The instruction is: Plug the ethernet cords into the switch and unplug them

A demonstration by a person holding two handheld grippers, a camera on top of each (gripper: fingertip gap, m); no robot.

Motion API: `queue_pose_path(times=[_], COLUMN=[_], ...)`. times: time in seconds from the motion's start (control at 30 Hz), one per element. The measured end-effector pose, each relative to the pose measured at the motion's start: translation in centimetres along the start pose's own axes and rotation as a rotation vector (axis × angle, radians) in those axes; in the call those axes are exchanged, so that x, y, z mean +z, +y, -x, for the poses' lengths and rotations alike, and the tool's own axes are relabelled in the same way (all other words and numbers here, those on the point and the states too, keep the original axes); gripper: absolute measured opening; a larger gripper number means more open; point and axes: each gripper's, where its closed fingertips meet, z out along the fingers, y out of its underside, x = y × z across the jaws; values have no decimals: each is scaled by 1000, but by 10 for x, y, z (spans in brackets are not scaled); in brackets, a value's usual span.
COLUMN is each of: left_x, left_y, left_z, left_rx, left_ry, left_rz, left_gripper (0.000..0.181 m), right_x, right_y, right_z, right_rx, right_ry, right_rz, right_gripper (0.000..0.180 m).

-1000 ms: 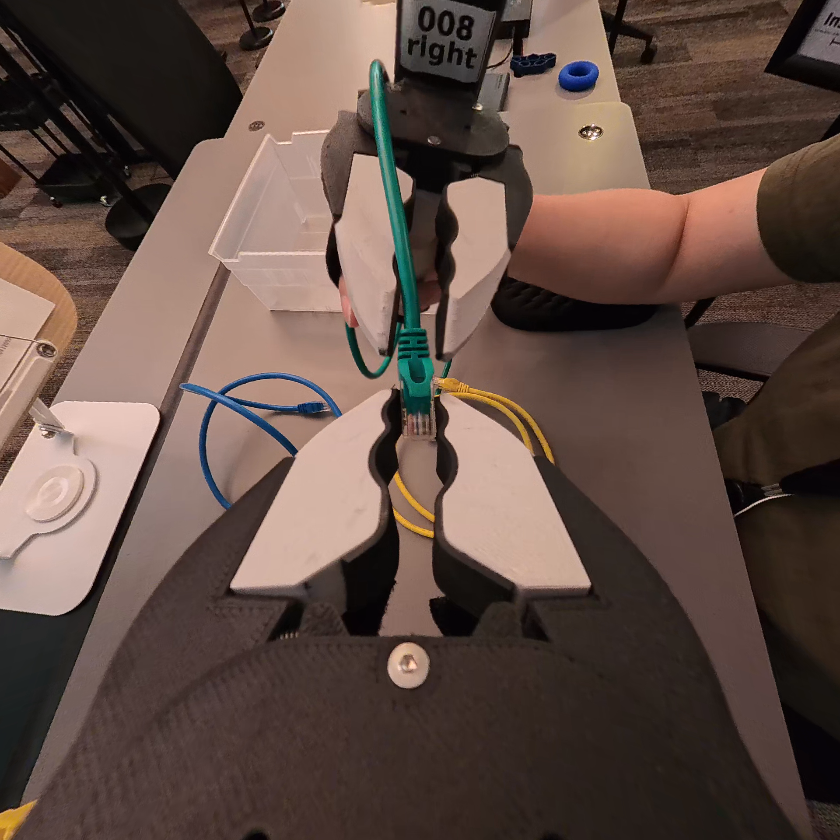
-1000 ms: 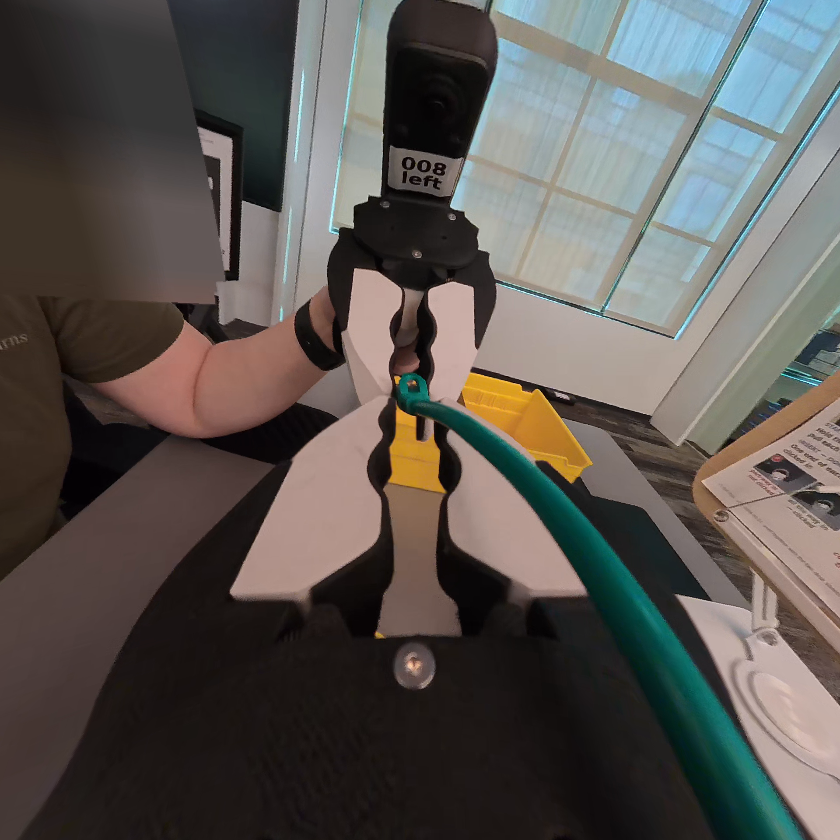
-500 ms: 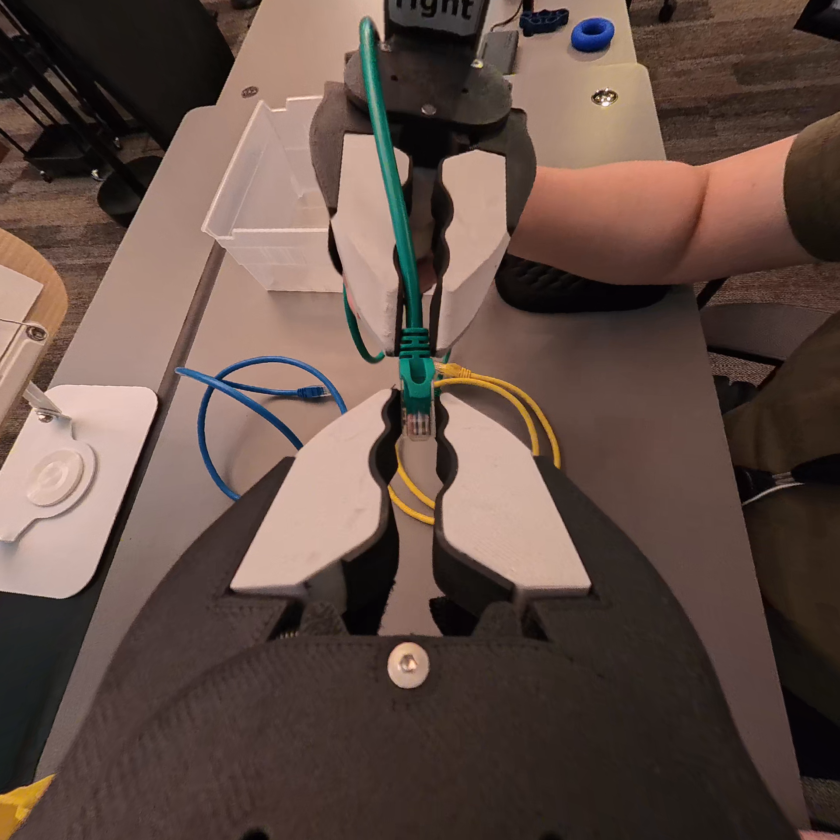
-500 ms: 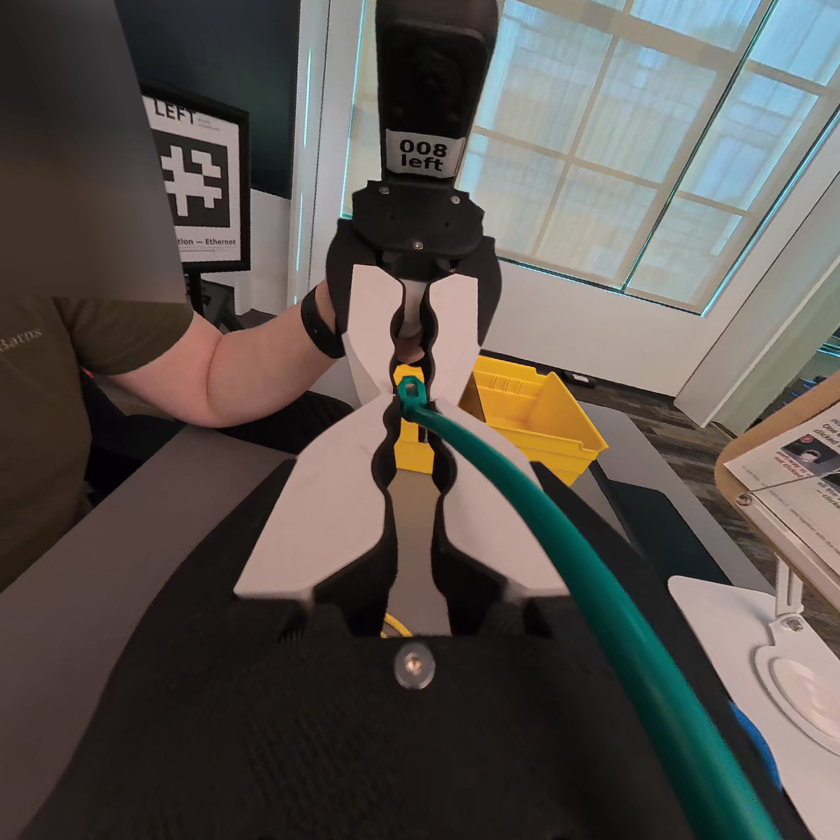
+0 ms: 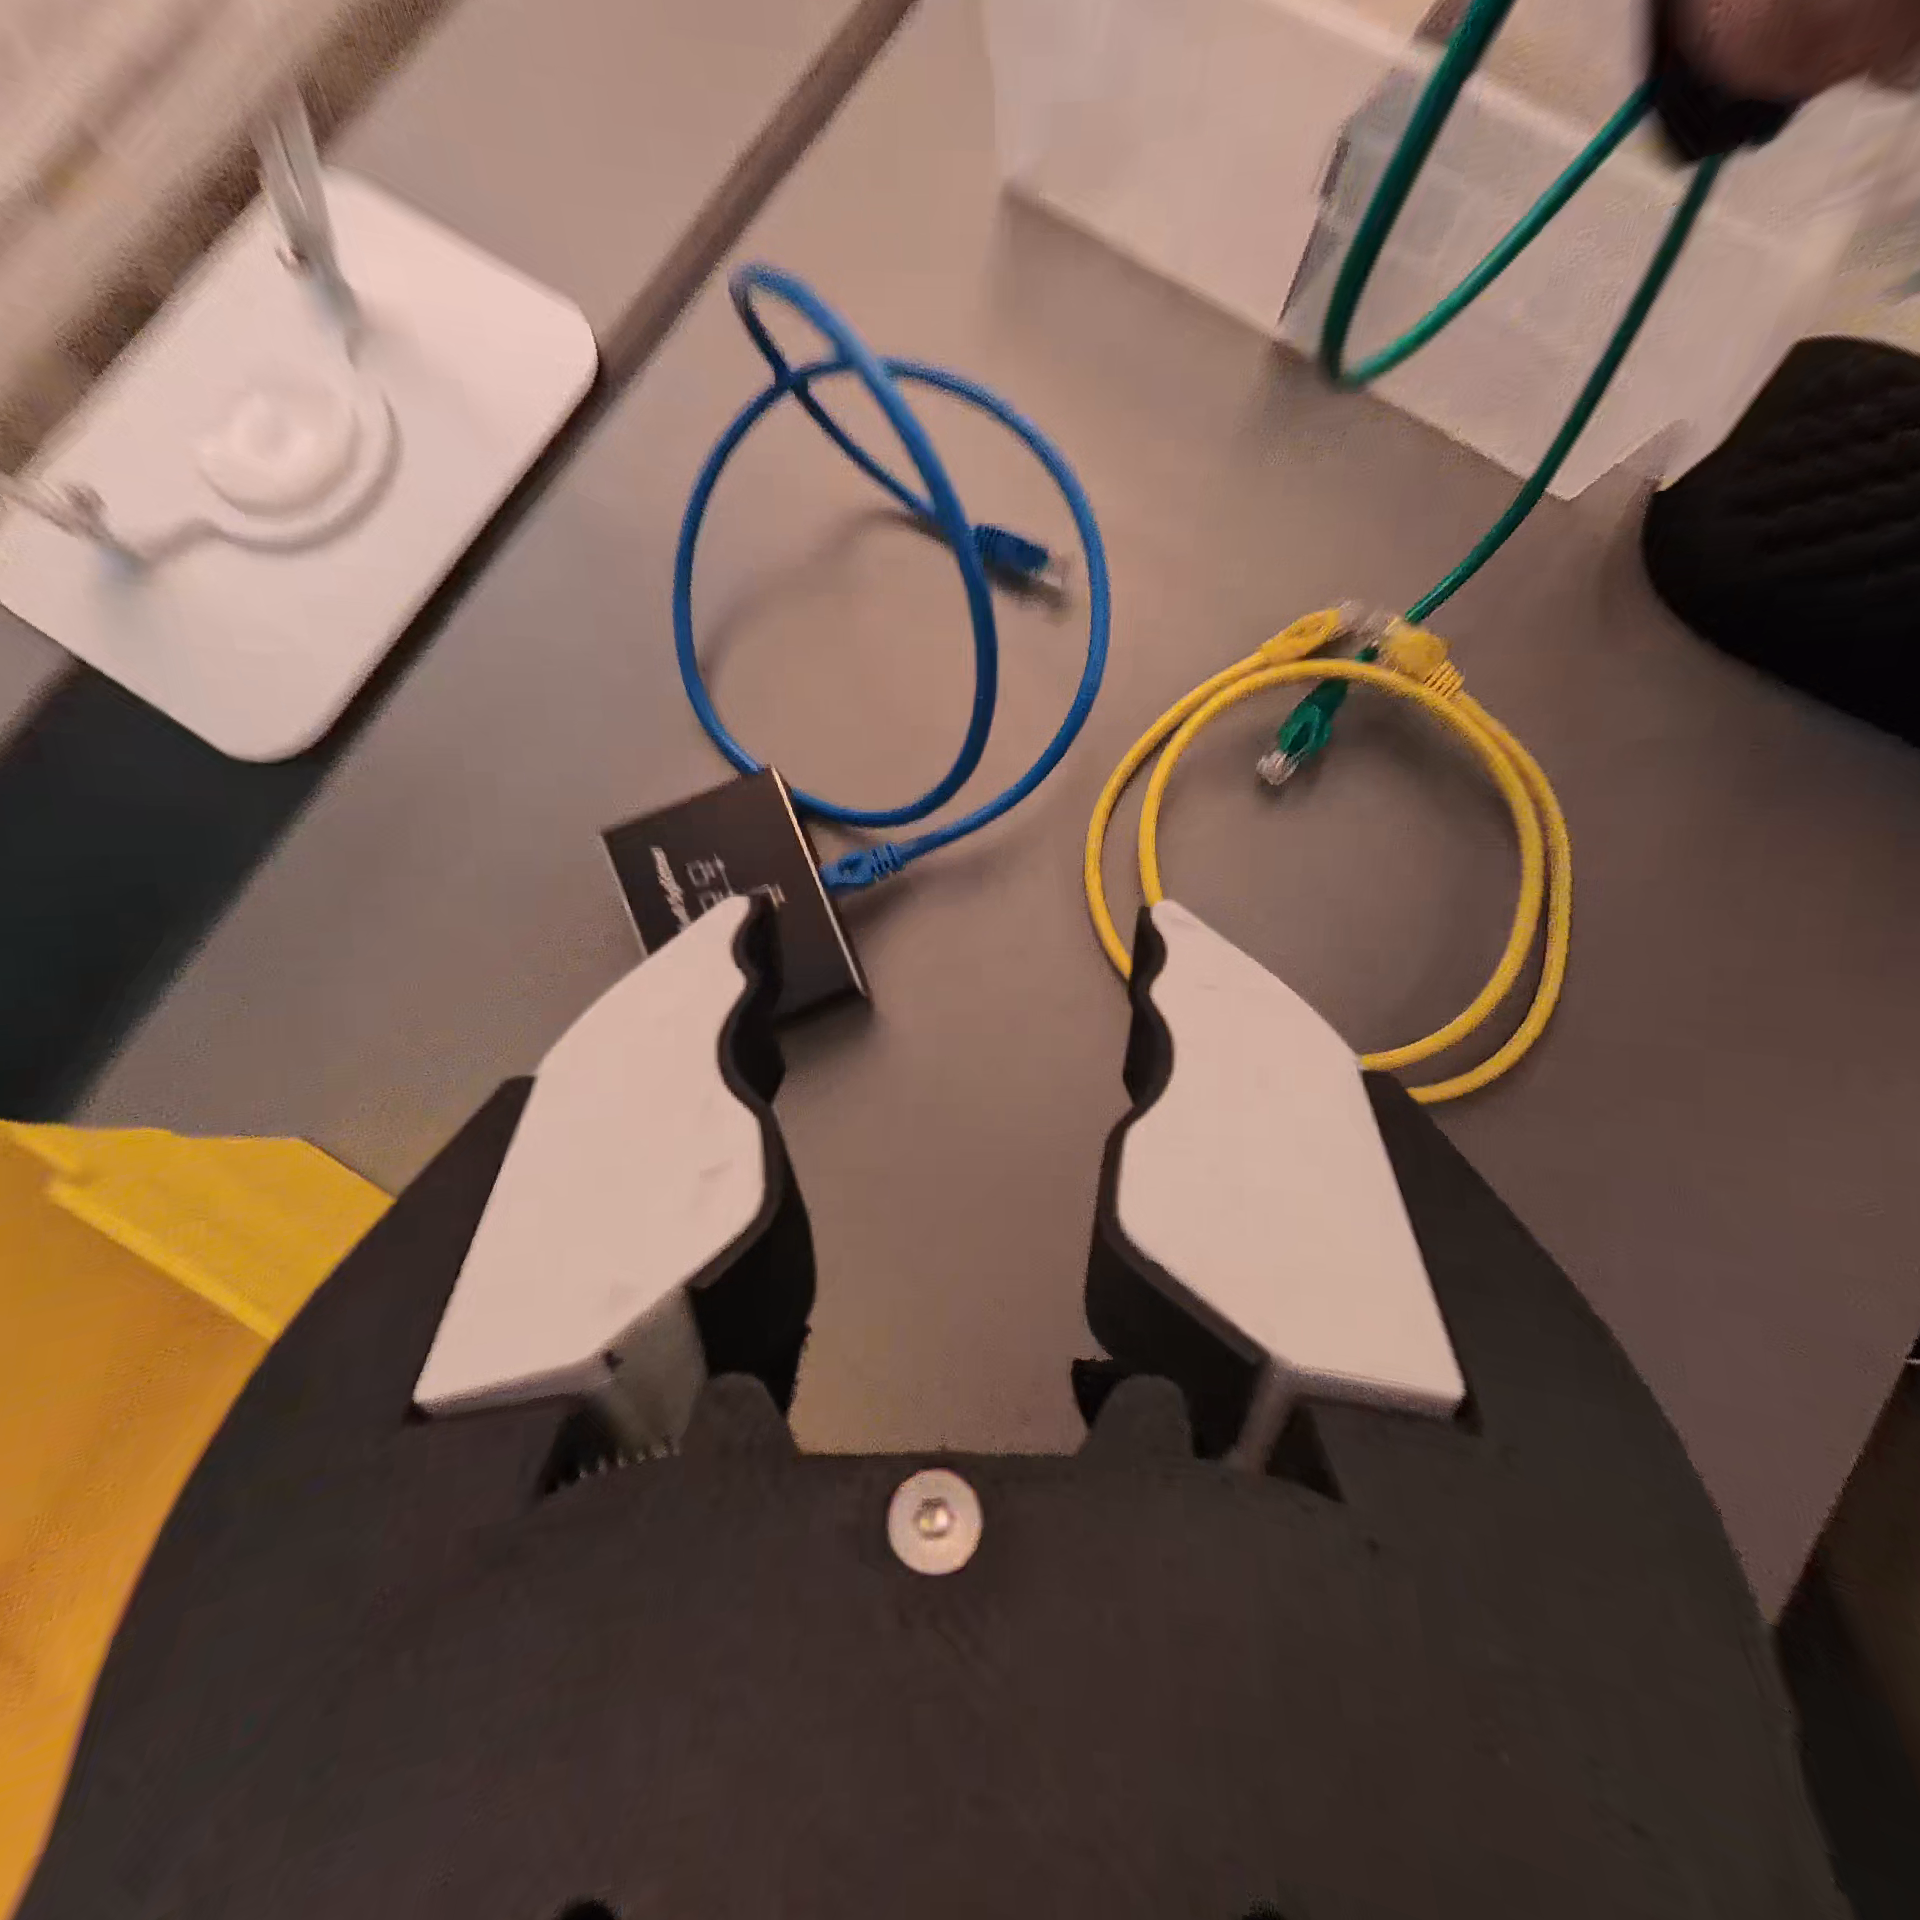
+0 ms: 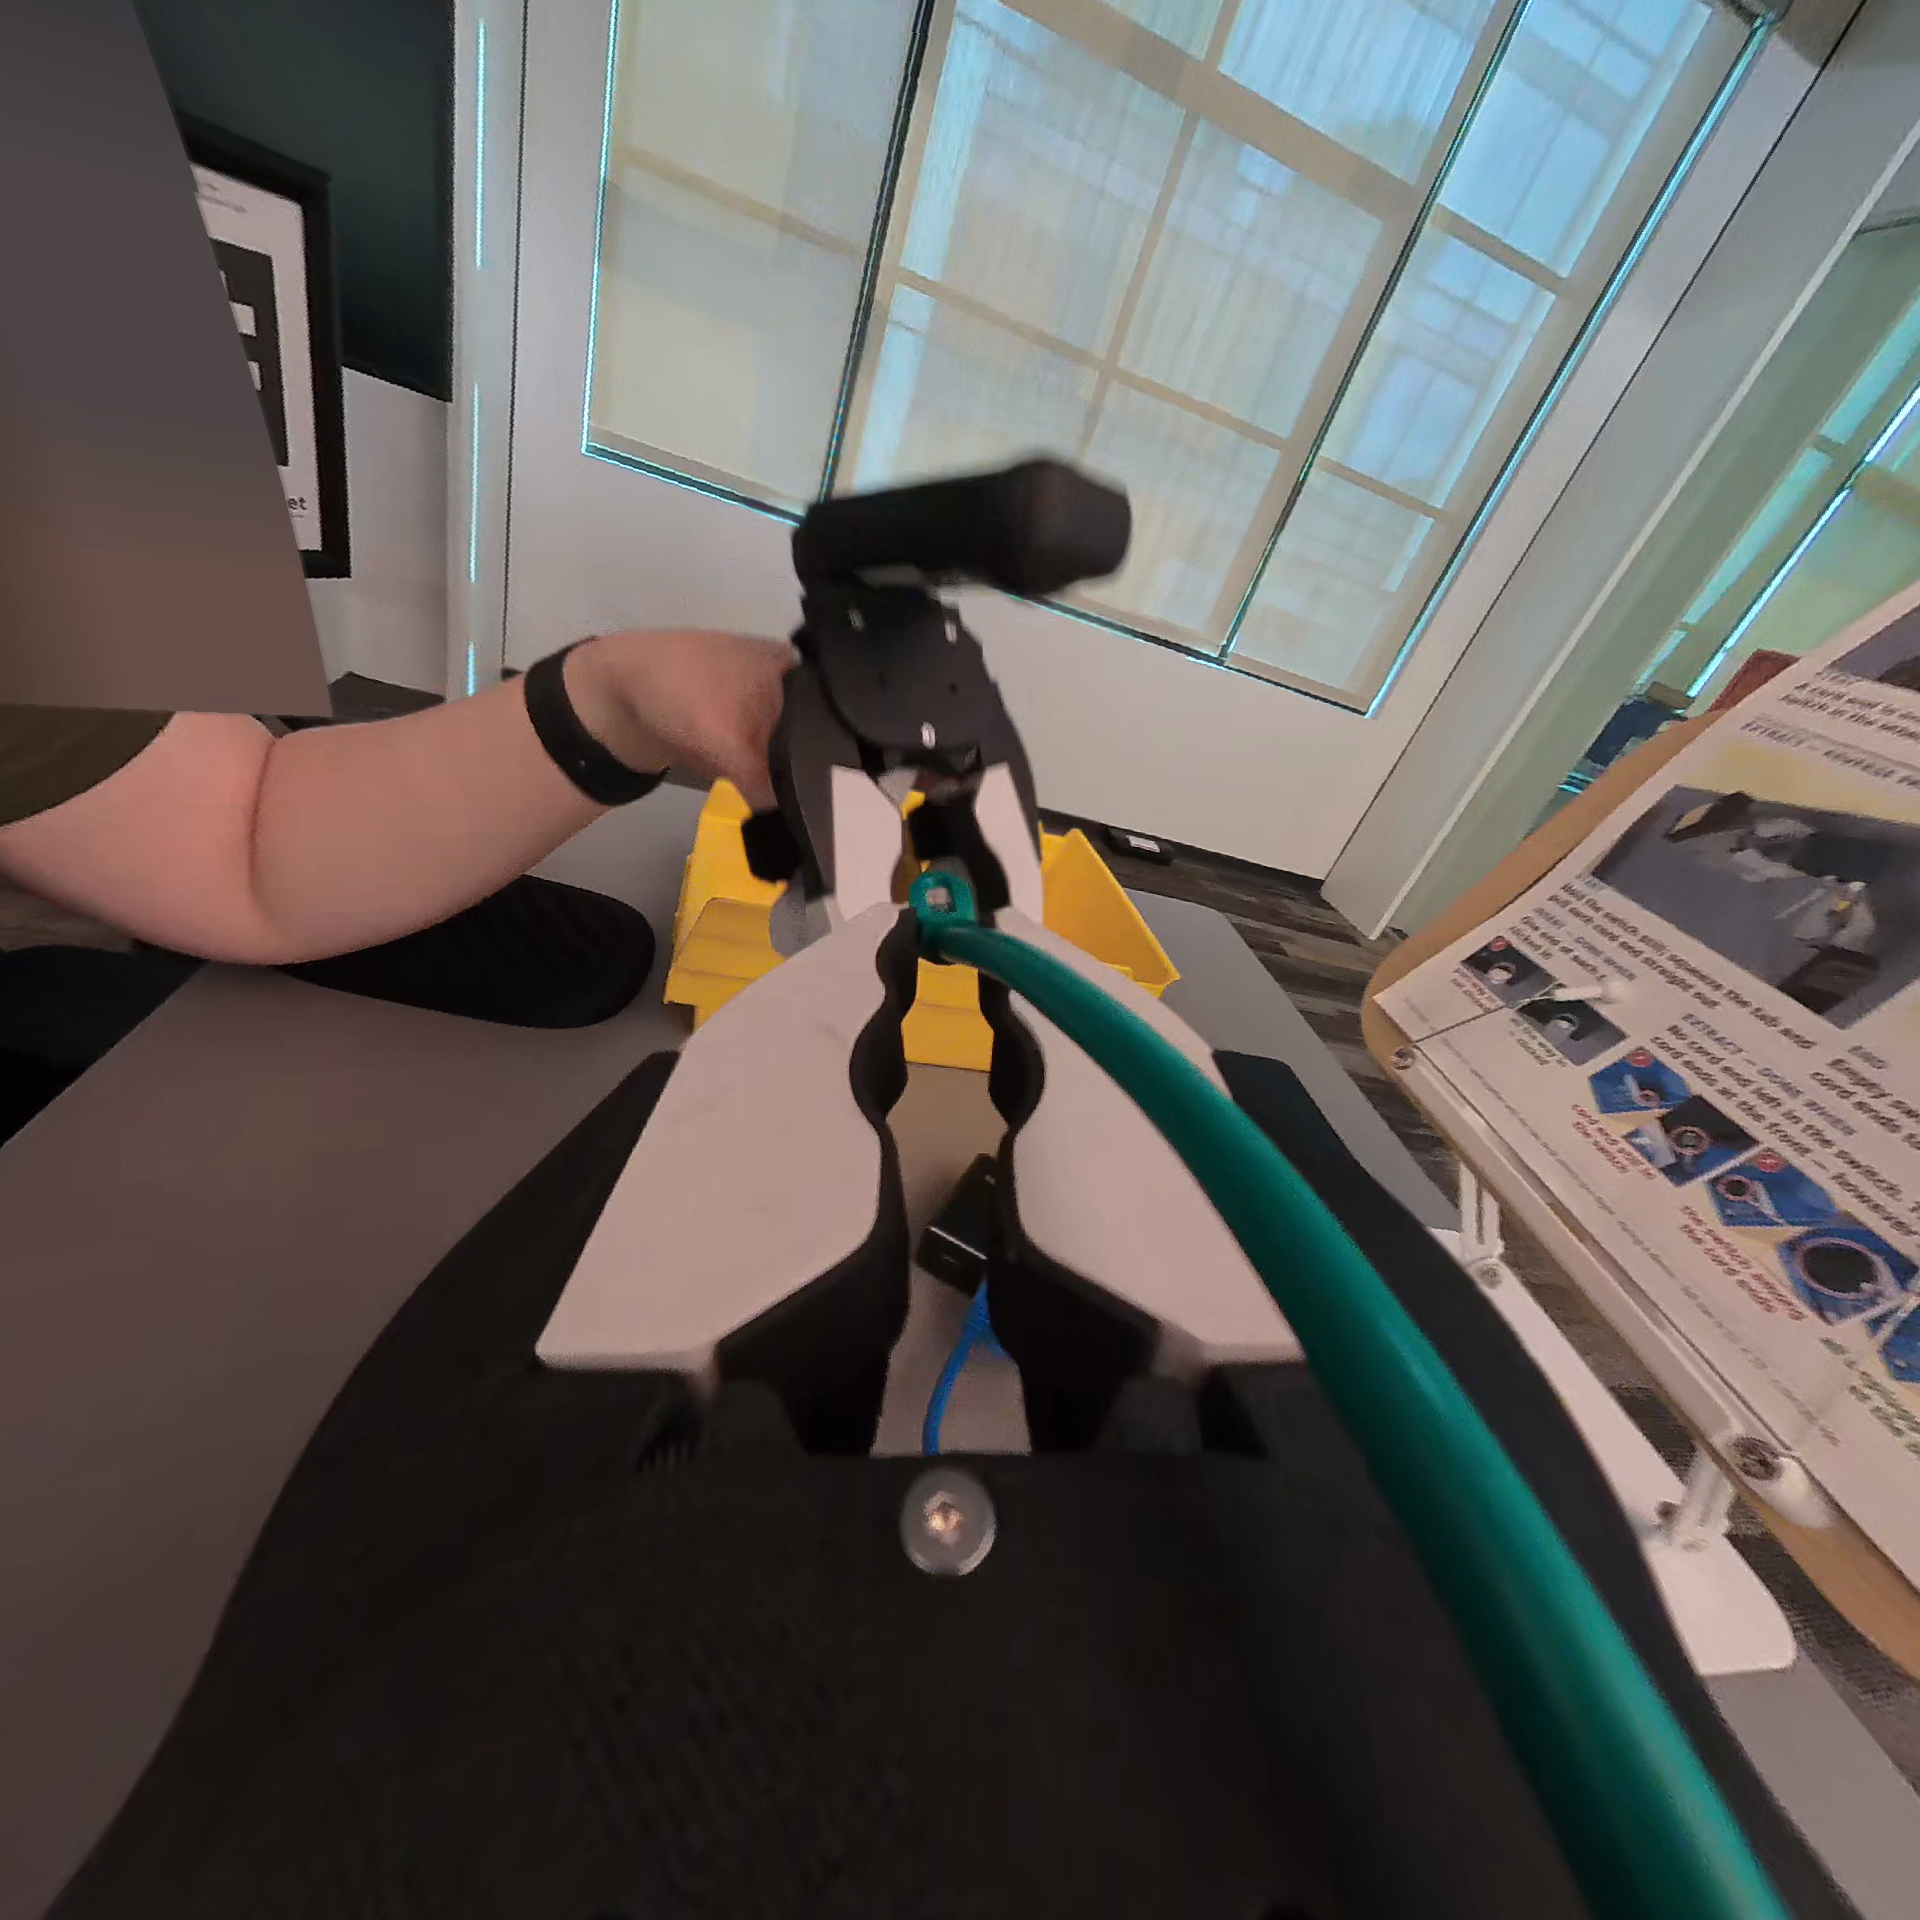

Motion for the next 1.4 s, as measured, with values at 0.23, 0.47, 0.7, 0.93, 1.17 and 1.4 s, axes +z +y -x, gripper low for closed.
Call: queue_pose_path(times=[0.23,0.47,0.7,0.93,1.17,1.4], left_x=[64,90,90,101,98,87], left_y=[60,71,62,88,74,33], left_z=[59,65,71,44,-82,-41], left_rx=[-232,-564,-621,-571,-364,26], left_ry=[-312,-154,-60,17,374,172], left_rz=[288,182,71,211,187,67], left_gripper=[73,72,88,84,49,71], right_x=[-14,-16,-24,-26,-29,-35], right_y=[-25,-36,-49,-53,-53,-53], right_z=[5,14,17,18,16,11], right_rx=[-70,-132,-143,-139,-138,-134], right_ry=[5,-3,-10,-19,-14,-1], right_rz=[-27,-14,-48,-68,-69,-73], right_gripper=[11,11,10,46,11,11])
